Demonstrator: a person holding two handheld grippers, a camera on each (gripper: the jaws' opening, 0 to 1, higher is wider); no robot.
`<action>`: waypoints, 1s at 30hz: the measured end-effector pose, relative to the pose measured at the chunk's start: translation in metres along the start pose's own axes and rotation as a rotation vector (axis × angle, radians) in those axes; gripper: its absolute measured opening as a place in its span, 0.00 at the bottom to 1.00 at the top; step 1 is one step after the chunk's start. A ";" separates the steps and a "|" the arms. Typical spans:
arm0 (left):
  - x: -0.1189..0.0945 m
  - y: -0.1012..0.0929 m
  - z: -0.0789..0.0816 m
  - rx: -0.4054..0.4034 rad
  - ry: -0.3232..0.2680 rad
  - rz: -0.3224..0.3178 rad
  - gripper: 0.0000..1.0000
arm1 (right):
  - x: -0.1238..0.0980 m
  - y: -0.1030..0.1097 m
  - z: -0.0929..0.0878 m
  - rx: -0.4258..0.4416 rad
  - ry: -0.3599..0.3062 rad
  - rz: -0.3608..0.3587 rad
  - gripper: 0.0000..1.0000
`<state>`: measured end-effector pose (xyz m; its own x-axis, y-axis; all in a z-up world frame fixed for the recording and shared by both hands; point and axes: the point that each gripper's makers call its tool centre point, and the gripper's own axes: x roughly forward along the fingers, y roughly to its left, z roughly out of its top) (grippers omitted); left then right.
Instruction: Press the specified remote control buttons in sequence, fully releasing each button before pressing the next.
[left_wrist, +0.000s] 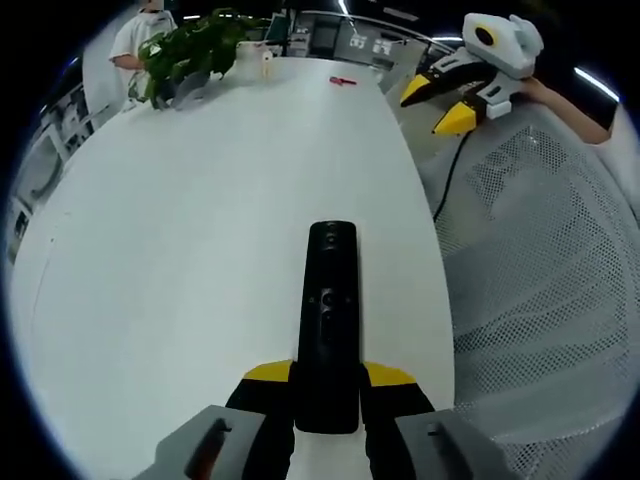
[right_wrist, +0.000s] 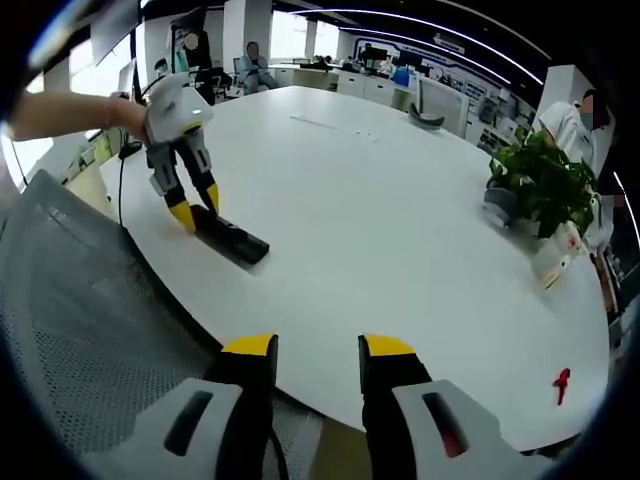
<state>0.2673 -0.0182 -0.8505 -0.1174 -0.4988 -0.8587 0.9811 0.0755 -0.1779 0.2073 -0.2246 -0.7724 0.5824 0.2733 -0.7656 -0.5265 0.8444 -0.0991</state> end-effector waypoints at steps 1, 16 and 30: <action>0.000 0.000 0.000 -0.001 -0.003 0.001 0.25 | 0.000 0.000 0.000 0.000 -0.001 0.000 0.33; 0.001 -0.009 -0.001 0.000 -0.006 -0.012 0.25 | 0.000 -0.001 0.000 0.000 -0.002 -0.002 0.33; 0.003 -0.012 -0.003 0.080 0.021 0.039 0.25 | 0.000 -0.001 0.002 -0.001 -0.010 -0.002 0.32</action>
<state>0.2549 -0.0182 -0.8525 -0.0812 -0.4789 -0.8741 0.9941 0.0249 -0.1060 0.2086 -0.2247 -0.7710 0.5895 0.2763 -0.7591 -0.5261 0.8444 -0.1011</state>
